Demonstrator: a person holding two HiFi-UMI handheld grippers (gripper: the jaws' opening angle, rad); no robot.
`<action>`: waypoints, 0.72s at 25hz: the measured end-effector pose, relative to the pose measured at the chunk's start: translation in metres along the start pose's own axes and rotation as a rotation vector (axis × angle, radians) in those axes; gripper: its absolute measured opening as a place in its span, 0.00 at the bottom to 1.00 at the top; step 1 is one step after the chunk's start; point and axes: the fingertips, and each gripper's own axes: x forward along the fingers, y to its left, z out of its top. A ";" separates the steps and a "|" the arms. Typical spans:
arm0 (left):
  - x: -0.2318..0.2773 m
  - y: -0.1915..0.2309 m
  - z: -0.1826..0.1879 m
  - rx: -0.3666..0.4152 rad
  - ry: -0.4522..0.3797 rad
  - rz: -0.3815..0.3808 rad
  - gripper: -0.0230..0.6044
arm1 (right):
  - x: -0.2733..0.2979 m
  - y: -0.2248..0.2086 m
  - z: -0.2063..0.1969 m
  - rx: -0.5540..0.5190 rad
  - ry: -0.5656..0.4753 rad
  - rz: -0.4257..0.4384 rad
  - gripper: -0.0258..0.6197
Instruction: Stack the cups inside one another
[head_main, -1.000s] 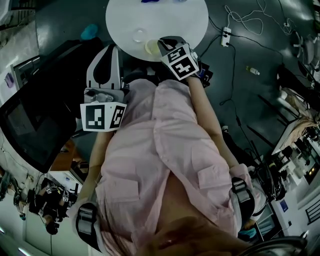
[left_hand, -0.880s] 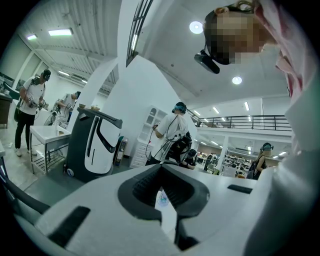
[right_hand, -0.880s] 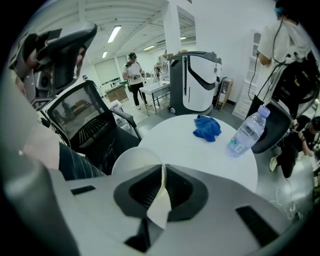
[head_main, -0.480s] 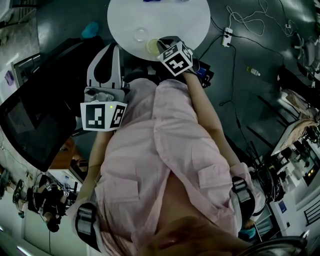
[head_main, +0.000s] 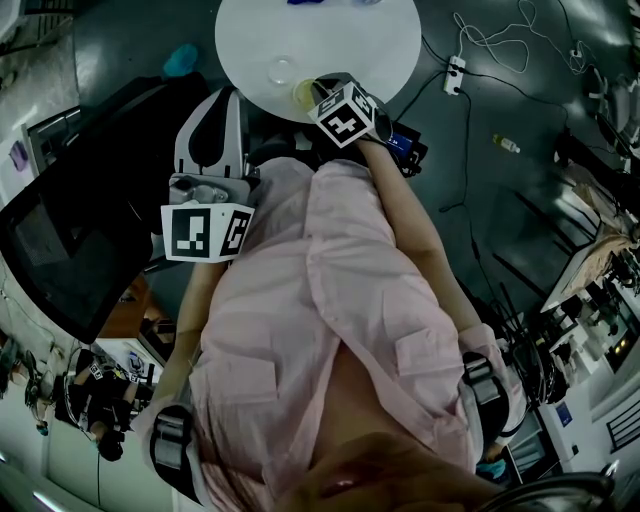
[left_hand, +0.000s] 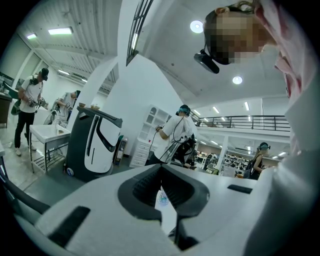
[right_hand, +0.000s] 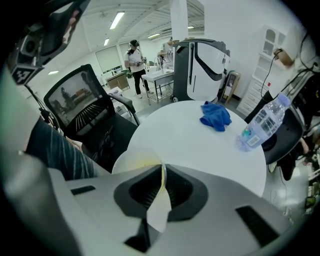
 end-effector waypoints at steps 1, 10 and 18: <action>0.000 0.000 0.000 0.000 0.000 0.000 0.06 | 0.002 0.000 -0.001 0.001 0.000 -0.001 0.10; 0.001 0.000 0.000 -0.001 0.000 0.000 0.06 | 0.010 -0.001 -0.003 -0.031 0.021 -0.015 0.10; 0.001 0.003 0.002 -0.006 -0.001 -0.001 0.06 | 0.009 0.001 0.000 -0.043 0.023 -0.008 0.10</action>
